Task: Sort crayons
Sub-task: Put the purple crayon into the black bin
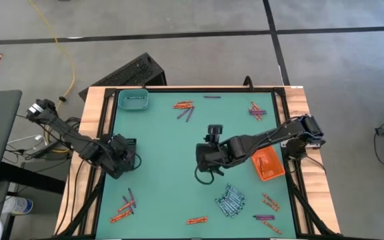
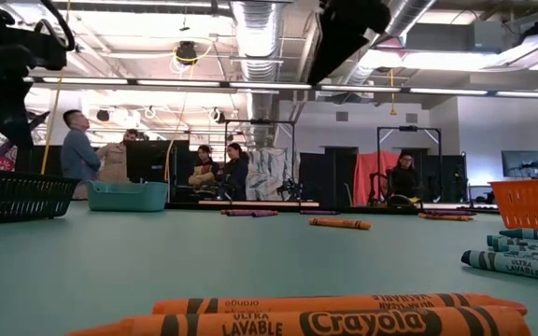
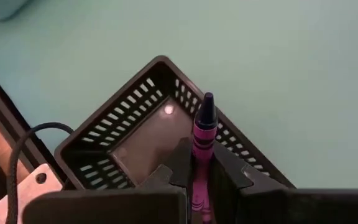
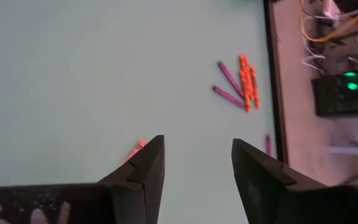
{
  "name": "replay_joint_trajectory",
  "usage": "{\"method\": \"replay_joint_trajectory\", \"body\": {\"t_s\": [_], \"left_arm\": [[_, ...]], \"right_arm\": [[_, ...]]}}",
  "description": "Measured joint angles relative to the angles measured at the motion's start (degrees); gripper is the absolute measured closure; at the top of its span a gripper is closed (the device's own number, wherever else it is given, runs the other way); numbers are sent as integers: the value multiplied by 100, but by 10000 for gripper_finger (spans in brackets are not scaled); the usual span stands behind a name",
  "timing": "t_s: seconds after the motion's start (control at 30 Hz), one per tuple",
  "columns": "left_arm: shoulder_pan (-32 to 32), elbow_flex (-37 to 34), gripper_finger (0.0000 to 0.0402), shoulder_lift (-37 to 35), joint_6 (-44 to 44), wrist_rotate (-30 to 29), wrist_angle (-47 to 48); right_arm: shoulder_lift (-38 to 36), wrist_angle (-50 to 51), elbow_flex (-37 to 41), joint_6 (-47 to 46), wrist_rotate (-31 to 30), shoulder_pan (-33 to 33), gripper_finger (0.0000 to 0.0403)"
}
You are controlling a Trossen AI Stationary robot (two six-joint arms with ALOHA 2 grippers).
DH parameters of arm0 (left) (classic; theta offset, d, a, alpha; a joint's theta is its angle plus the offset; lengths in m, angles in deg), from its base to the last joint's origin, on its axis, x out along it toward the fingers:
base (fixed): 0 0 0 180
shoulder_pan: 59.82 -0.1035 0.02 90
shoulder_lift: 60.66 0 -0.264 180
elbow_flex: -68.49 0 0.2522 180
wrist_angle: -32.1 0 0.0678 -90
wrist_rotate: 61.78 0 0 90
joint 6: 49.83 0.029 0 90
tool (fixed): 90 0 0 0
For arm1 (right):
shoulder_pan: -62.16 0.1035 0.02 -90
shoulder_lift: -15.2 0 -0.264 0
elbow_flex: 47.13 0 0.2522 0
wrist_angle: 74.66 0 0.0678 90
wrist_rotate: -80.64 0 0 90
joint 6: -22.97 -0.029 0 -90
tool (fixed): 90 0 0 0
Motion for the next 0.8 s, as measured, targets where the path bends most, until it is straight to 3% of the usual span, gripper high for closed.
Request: {"method": "replay_joint_trajectory", "body": {"t_s": [0.4, 0.8], "left_arm": [[-50, 6, 380, 63, -121, 31, -77], [-340, 6, 313, 410, 257, 418, -106]], "right_arm": [[2, 732, 0, -594, -408, 0, 223], [2, 791, 0, -585, -497, 0, 223]]}}
